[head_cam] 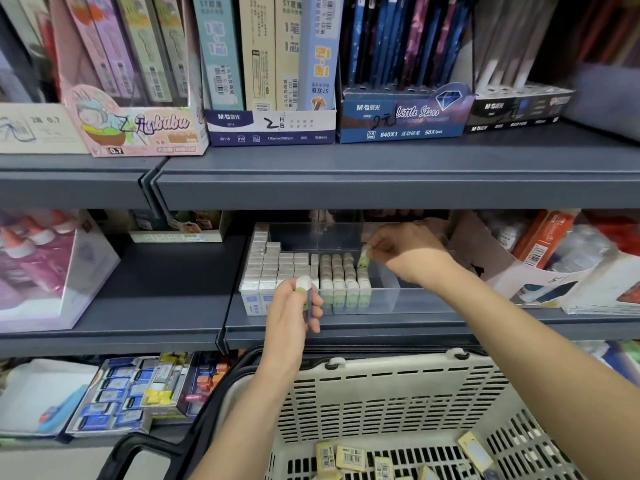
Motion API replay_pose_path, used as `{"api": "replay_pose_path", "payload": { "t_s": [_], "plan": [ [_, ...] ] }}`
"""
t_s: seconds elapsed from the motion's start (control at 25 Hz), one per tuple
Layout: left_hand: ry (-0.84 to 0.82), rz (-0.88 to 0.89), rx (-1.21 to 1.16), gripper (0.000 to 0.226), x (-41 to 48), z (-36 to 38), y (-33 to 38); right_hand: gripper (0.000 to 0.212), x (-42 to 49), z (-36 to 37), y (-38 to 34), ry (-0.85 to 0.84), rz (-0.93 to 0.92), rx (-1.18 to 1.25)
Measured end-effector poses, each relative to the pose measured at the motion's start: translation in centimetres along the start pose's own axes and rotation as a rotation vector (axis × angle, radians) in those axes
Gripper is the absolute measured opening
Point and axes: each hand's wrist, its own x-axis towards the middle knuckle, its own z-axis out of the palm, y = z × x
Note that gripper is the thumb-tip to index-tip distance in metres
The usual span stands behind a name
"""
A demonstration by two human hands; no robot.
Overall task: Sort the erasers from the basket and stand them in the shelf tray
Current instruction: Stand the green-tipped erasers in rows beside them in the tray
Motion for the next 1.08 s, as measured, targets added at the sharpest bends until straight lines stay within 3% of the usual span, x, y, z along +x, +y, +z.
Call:
{"api": "replay_pose_path", "payload": {
  "t_s": [0.44,0.56,0.68,0.76,0.88,0.96,1.08],
  "plan": [
    [-0.048,0.030,0.017,0.019,-0.7,0.6,0.1,0.024,0.7,3.0,0.4,-0.066,-0.084,-0.206],
    [-0.064,0.030,0.033,0.019,-0.7,0.8,0.1,0.024,-0.4,2.1,-0.4,0.023,-0.117,-0.237],
    [-0.079,0.030,0.038,0.019,-0.7,0.8,0.0,0.020,-2.5,1.2,-2.0,0.079,-0.187,0.039],
    [-0.112,0.033,0.054,0.019,-0.8,0.9,-0.2,0.017,-4.2,1.3,-3.2,-0.005,-0.239,0.237],
    [-0.161,0.045,0.110,0.020,-1.1,1.1,-0.3,0.004,-5.6,1.9,-3.5,-0.071,-0.265,0.326],
    [-0.100,0.112,0.197,0.022,-1.1,0.9,-0.2,0.004,-5.5,1.6,-2.6,-0.070,-0.229,0.366],
    [0.172,0.256,0.300,0.025,-0.8,-0.4,0.4,0.016,-3.9,0.0,-0.9,0.041,-0.136,0.348]
  ]
}}
